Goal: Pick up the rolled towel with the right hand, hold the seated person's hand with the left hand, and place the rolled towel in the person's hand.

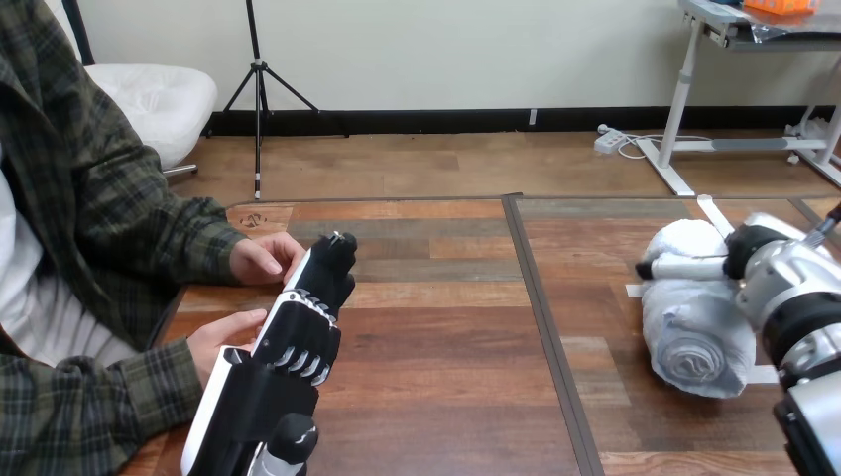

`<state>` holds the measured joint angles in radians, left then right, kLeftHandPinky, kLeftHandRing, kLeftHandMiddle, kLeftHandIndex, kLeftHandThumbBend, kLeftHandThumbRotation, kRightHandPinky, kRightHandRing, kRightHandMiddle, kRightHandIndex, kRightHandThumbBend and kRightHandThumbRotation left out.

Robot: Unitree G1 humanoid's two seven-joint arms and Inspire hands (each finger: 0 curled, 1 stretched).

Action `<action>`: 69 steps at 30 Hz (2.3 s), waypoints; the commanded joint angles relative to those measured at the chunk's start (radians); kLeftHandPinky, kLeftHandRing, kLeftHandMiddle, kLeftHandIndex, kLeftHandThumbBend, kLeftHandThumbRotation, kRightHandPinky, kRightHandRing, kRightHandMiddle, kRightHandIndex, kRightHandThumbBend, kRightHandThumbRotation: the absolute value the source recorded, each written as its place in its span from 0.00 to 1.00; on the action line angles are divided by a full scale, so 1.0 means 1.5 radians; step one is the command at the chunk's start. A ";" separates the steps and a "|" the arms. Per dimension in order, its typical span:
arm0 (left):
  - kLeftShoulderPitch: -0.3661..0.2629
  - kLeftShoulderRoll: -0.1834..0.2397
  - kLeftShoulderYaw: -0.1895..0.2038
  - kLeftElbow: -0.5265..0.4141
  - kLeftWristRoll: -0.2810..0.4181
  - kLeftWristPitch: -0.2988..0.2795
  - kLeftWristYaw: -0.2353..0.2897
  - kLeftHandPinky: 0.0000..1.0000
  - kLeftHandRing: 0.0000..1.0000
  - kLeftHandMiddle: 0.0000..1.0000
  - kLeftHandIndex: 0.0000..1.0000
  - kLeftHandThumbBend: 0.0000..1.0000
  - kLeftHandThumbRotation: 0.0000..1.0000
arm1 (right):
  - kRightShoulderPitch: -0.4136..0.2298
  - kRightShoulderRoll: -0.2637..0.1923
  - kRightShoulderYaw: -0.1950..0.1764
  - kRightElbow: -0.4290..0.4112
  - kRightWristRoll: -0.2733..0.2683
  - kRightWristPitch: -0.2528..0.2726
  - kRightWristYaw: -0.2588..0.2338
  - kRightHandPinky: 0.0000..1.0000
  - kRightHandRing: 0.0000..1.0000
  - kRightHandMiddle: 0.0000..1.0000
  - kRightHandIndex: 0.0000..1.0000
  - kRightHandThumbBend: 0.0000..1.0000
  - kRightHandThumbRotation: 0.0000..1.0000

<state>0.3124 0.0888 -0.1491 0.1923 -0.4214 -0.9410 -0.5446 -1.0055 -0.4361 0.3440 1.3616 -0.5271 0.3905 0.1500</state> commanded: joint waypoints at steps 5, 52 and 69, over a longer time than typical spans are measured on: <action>-0.011 -0.022 -0.005 -0.041 -0.006 -0.009 0.002 1.00 0.99 0.96 0.94 1.00 0.80 | -0.011 0.018 -0.013 -0.012 0.011 -0.001 -0.054 0.35 0.65 0.82 1.00 0.92 0.43; -0.016 -0.019 -0.013 -0.075 0.005 0.011 0.034 1.00 0.97 0.94 0.92 1.00 0.77 | 0.062 0.019 -0.109 -0.016 0.116 -0.204 -0.060 0.15 0.21 0.31 0.54 0.86 0.00; -0.018 -0.019 -0.013 -0.072 0.004 0.010 0.040 1.00 0.97 0.94 0.91 1.00 0.78 | 0.076 0.021 -0.150 -0.027 0.158 -0.256 -0.043 0.19 0.25 0.32 0.40 0.85 0.00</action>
<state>0.3136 0.0891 -0.1730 0.1157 -0.4102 -0.9171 -0.4817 -0.8851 -0.4232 0.1376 1.3587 -0.3090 0.0368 0.0779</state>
